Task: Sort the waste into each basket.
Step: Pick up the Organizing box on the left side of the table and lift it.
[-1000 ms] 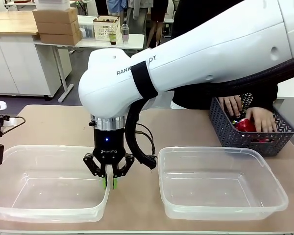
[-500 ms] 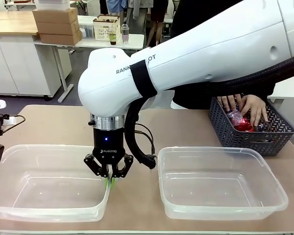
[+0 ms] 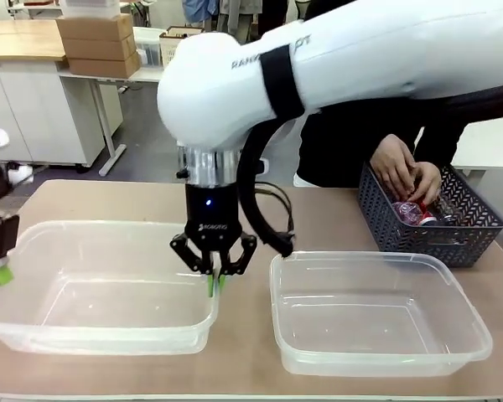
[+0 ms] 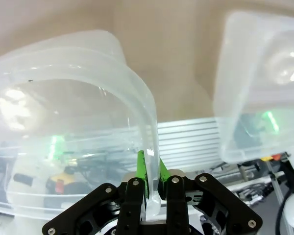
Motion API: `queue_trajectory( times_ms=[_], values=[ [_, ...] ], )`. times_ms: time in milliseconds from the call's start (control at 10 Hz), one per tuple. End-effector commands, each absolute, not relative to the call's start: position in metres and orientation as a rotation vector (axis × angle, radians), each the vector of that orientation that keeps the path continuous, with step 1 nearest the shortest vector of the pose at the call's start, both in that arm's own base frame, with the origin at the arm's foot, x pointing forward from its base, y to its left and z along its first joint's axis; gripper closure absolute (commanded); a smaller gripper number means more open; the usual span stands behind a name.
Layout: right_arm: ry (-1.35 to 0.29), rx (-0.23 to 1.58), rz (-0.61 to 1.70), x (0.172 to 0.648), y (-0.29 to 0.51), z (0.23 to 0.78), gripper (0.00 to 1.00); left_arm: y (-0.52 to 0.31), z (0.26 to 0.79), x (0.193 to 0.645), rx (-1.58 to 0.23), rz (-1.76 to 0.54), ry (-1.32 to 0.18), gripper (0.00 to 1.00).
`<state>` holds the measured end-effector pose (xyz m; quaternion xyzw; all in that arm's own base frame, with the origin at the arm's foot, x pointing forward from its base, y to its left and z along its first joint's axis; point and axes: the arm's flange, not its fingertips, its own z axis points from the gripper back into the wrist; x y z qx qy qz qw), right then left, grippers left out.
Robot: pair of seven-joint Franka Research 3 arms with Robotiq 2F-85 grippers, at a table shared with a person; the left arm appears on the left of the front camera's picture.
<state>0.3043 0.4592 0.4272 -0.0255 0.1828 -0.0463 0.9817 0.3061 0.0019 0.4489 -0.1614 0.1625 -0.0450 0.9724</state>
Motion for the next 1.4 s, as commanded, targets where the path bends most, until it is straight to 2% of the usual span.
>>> queue_trajectory(
  times_ms=[0,200,300,500,600,700,900,1100,1300],
  values=[
    [0.388,-0.029,-0.093,0.278,0.428,0.442,1.00,-0.026,0.483,0.328,-0.381,-0.084,0.292,1.00],
    [0.358,0.013,-0.065,0.258,0.412,0.448,1.00,-0.046,0.509,0.335,-0.429,-0.087,0.235,1.00],
    [0.364,-0.048,-0.098,0.288,0.433,0.453,1.00,-0.024,0.485,0.322,-0.359,-0.129,0.290,1.00],
    [0.364,-0.048,-0.098,0.288,0.433,0.453,1.00,-0.024,0.485,0.322,-0.359,-0.129,0.290,1.00],
    [0.346,-0.027,-0.101,0.282,0.421,0.463,0.94,-0.033,0.490,0.326,-0.359,-0.136,0.290,0.90],
    [0.301,0.015,-0.123,0.279,0.401,0.460,0.94,-0.042,0.487,0.317,-0.355,-0.129,0.245,0.90],
    [0.235,0.017,-0.136,0.300,0.348,0.475,0.94,-0.074,0.488,0.318,-0.460,-0.161,0.240,0.90],
    [0.246,-0.005,-0.180,0.317,0.308,0.497,0.94,-0.116,0.487,0.325,-0.569,-0.052,0.283,0.90],
    [0.260,-0.005,-0.133,0.329,0.269,0.509,0.94,-0.163,0.481,0.340,-0.571,0.020,0.336,0.90]
  ],
)
